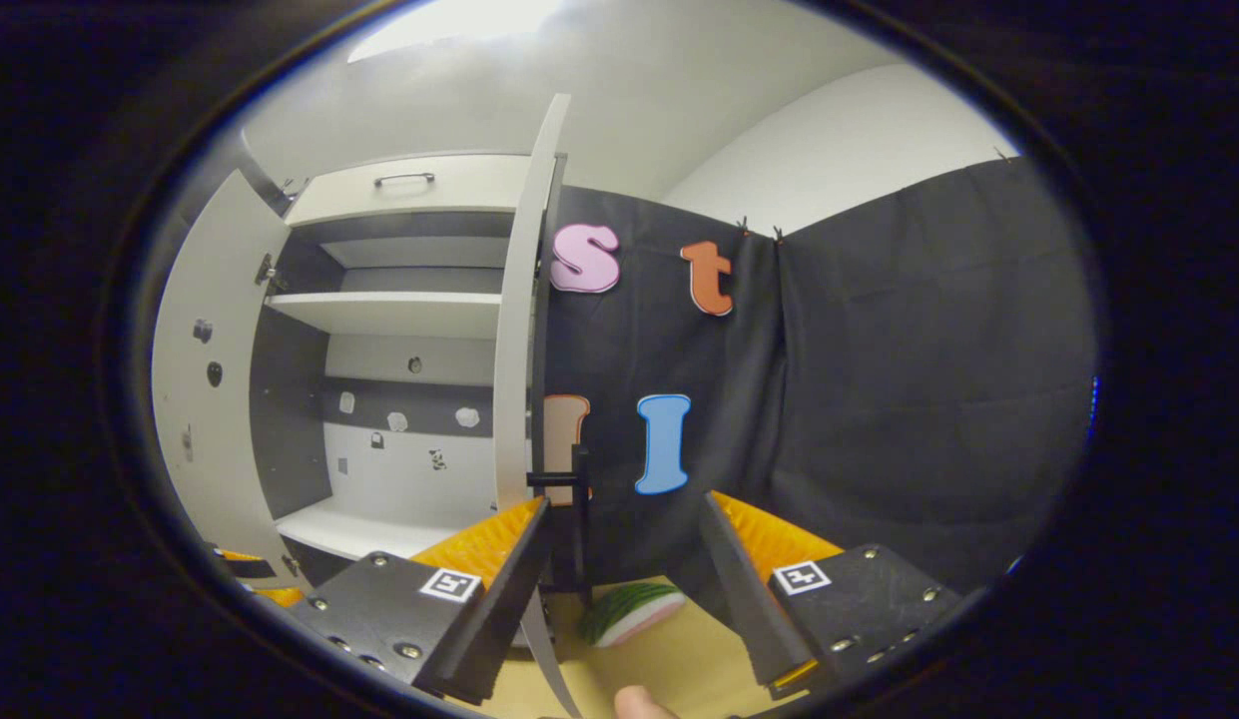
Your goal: Grasp the bottle in the cabinet with the left hand and place it on the coaster, then close the right door with the right hand and the left door with the left hand.
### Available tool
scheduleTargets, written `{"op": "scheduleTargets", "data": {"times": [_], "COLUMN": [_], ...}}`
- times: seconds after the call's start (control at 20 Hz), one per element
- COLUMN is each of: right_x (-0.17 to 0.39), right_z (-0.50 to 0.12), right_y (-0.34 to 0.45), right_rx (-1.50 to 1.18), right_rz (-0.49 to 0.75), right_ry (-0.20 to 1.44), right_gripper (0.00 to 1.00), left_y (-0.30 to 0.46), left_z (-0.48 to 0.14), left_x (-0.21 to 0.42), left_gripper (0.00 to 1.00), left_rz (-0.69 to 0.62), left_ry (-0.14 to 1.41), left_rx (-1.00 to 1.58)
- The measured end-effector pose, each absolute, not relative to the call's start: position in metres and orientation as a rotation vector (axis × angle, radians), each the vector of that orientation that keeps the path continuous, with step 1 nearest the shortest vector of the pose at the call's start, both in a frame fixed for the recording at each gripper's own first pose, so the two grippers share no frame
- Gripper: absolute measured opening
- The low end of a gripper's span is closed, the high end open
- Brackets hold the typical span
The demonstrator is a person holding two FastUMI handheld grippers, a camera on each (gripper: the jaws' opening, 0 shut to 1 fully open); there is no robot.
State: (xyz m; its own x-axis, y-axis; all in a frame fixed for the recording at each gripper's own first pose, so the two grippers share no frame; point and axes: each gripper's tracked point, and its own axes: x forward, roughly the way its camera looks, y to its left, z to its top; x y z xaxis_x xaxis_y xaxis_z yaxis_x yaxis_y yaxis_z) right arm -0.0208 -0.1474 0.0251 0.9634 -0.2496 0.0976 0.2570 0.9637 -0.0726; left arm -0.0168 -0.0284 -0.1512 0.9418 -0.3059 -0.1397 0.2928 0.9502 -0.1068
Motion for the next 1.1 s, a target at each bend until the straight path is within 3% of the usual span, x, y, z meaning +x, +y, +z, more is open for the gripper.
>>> {"op": "scheduleTargets", "data": {"times": [0.35, 0.85, 0.9, 0.95, 1.0, 1.1], "right_x": [-0.016, 0.008, 0.011, 0.015, 0.017, 0.018], "right_z": [0.021, 0.011, 0.009, 0.009, 0.008, 0.006], "right_y": [-0.111, -0.034, -0.026, -0.016, -0.004, 0.023], "right_rx": [-0.048, -0.012, -0.017, -0.022, -0.022, 0.001], "right_rz": [-0.116, 0.072, 0.088, 0.109, 0.139, 0.223], "right_ry": [-0.076, -0.050, -0.047, -0.045, -0.042, -0.031], "right_gripper": [0.90, 0.90, 0.86, 0.90, 0.86, 0.90], "left_y": [0.009, 0.076, 0.083, 0.089, 0.096, 0.108], "left_z": [-0.111, -0.106, -0.105, -0.105, -0.105, -0.105], "left_x": [-0.021, -0.046, -0.049, -0.052, -0.055, -0.058], "left_gripper": [0.95, 0.95, 0.95, 0.95, 0.96, 0.95], "left_rz": [-0.180, 0.011, 0.028, 0.047, 0.066, 0.103], "left_ry": [0.086, 0.077, 0.078, 0.077, 0.078, 0.082], "left_rx": [-0.122, -0.111, -0.112, -0.110, -0.105, -0.099]}}
